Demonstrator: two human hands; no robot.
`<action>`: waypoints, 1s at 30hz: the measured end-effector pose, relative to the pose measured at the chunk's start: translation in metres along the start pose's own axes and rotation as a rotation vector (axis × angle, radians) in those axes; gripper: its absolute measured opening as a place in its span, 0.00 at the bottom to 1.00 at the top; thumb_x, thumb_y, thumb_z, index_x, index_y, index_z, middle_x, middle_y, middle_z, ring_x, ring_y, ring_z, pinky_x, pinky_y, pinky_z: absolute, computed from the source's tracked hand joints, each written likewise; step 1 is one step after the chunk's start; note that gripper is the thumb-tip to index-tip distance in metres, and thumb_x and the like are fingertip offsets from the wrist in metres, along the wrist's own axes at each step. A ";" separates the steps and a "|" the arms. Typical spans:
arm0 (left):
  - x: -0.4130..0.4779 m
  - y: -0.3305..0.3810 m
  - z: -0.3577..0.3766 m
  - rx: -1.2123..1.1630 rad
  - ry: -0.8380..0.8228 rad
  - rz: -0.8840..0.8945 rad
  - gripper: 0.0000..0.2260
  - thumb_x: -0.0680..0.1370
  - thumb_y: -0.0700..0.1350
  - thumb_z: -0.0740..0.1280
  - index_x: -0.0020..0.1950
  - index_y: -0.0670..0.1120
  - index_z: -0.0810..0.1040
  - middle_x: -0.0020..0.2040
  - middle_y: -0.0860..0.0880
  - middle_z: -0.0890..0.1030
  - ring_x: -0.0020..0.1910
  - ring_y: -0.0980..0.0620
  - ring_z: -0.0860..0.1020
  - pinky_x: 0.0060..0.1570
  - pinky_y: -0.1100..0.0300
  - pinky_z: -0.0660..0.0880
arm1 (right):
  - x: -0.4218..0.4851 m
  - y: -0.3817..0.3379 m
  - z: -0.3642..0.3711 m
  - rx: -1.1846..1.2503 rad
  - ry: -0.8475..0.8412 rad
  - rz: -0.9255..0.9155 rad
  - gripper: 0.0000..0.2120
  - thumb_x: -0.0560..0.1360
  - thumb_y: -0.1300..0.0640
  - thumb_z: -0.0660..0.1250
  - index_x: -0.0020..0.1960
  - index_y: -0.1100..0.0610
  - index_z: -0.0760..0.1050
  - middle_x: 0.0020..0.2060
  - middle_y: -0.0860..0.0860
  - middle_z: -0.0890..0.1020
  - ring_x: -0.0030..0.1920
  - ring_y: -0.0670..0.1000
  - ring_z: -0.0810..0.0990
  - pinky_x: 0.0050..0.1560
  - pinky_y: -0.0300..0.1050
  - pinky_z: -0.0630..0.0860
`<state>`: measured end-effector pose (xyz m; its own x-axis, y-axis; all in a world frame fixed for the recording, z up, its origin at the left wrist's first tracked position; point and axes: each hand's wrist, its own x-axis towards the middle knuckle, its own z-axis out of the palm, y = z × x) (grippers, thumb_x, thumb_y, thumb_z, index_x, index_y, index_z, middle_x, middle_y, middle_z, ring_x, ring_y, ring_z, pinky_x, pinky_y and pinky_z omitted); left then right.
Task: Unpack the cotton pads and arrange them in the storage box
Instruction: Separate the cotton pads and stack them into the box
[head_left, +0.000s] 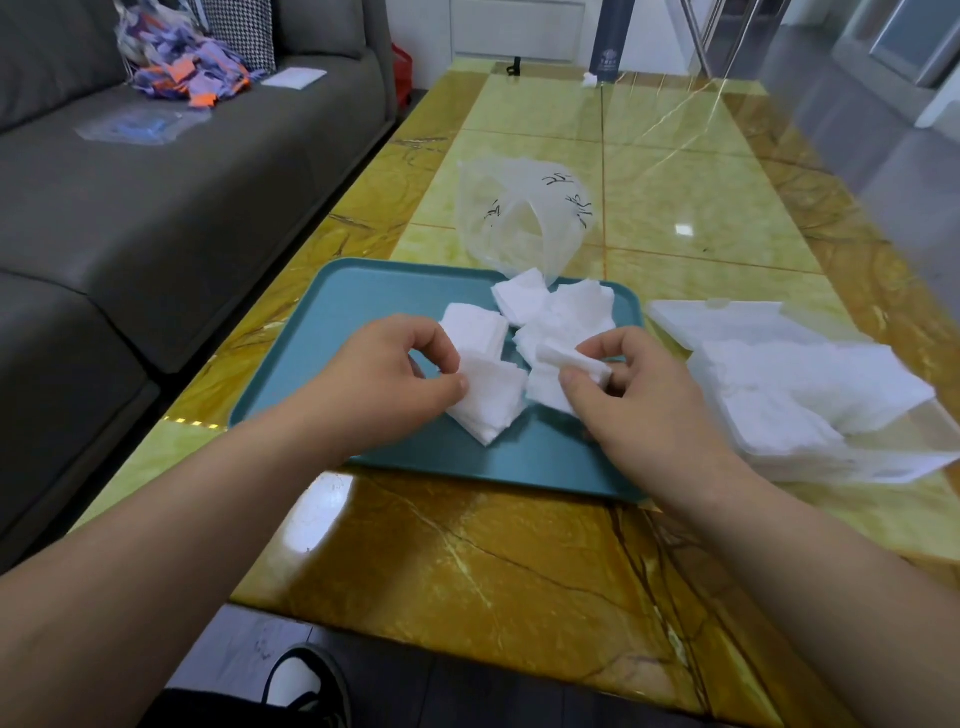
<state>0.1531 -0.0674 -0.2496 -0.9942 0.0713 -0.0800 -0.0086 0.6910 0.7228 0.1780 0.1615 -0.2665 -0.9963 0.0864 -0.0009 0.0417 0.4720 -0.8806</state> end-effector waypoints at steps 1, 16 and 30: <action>0.000 0.000 0.001 0.095 0.039 0.054 0.05 0.75 0.47 0.75 0.42 0.51 0.80 0.36 0.51 0.79 0.29 0.59 0.74 0.33 0.62 0.69 | 0.001 0.000 0.000 0.003 0.027 -0.010 0.04 0.79 0.52 0.69 0.52 0.48 0.75 0.39 0.53 0.84 0.32 0.44 0.77 0.32 0.33 0.71; -0.003 0.011 0.004 -0.411 -0.129 -0.100 0.16 0.74 0.33 0.72 0.59 0.47 0.77 0.42 0.43 0.87 0.39 0.48 0.83 0.29 0.56 0.74 | 0.003 0.004 0.005 0.082 0.015 0.027 0.05 0.79 0.52 0.70 0.50 0.46 0.74 0.42 0.55 0.86 0.41 0.59 0.86 0.50 0.62 0.82; -0.008 0.017 0.006 -0.651 -0.299 0.003 0.07 0.77 0.38 0.73 0.53 0.44 0.87 0.40 0.49 0.83 0.33 0.56 0.73 0.32 0.62 0.65 | 0.002 -0.005 -0.001 0.254 -0.033 0.028 0.07 0.75 0.61 0.76 0.52 0.53 0.83 0.42 0.52 0.89 0.47 0.56 0.88 0.49 0.54 0.86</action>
<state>0.1613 -0.0519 -0.2401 -0.9232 0.3315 -0.1945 -0.1605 0.1274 0.9788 0.1760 0.1605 -0.2620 -0.9971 0.0652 -0.0389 0.0531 0.2337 -0.9709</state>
